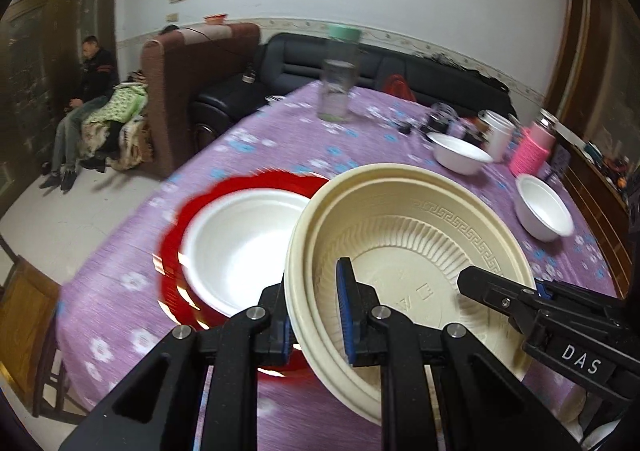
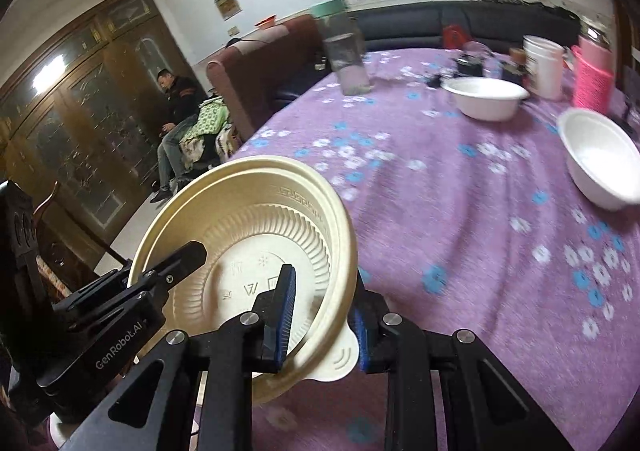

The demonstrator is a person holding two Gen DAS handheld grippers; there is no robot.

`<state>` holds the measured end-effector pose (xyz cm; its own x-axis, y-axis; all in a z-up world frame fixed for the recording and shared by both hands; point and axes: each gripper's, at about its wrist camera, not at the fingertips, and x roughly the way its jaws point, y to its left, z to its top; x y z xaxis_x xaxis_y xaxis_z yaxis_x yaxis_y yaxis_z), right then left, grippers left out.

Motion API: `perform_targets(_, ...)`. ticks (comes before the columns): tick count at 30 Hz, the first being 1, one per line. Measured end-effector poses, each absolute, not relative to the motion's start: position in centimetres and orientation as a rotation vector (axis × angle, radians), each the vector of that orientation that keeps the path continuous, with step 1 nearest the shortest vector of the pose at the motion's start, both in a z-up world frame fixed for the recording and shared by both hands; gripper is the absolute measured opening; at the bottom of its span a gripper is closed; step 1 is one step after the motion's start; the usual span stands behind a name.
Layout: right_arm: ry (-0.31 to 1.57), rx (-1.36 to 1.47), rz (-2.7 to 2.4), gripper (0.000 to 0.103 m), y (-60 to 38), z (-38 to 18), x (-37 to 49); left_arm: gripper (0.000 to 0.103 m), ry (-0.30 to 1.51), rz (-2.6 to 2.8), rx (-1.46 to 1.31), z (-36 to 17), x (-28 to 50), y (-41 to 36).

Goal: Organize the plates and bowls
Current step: 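Carry the cream bowl onto the white bowl on the red stack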

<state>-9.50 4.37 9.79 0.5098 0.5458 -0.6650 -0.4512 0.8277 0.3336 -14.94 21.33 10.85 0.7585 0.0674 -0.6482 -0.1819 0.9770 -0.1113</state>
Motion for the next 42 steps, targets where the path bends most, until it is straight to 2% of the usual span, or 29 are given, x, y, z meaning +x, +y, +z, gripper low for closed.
perform_targets(7,0.82,0.06,0.665,0.028,10.8,11.1,-7.2,0.017,0.657,0.254,-0.155,12.3,-14.0,26.5)
perform_targets(13,0.834,-0.028,0.679,0.028,15.3,10.6,-5.7,0.017,0.695,0.32,-0.16,11.0,-12.1,29.5)
perform_targets(23,0.901,-0.047,0.652,0.028,16.3,7.9,-4.0,0.018,0.768,0.333,-0.141,8.6,-10.2,30.2)
perform_targets(26,0.919,-0.044,0.651,0.028,16.3,7.3,-3.8,0.023,0.775,0.342,-0.133,8.3,-10.0,30.0)
perform_targets(30,0.919,-0.054,0.647,0.028,16.5,7.2,-3.9,0.046,0.77,0.346,-0.13,8.4,-10.0,29.9)
perform_targets(32,0.92,-0.056,0.648,0.028,16.6,7.3,-3.9,0.05,0.754,0.34,-0.148,8.9,-10.5,30.1)
perform_targets(34,0.918,-0.055,0.653,0.028,16.6,7.5,-4.0,0.066,0.73,0.341,-0.176,9.6,-11.2,30.5)
perform_targets(36,0.919,-0.058,0.655,0.028,16.7,7.6,-4.1,0.069,0.71,0.347,-0.197,10.1,-11.8,31.0)
perform_targets(42,0.935,-0.05,0.642,0.031,16.7,7.5,-4.3,0.07,0.702,0.338,-0.244,10.5,-13.1,31.8)
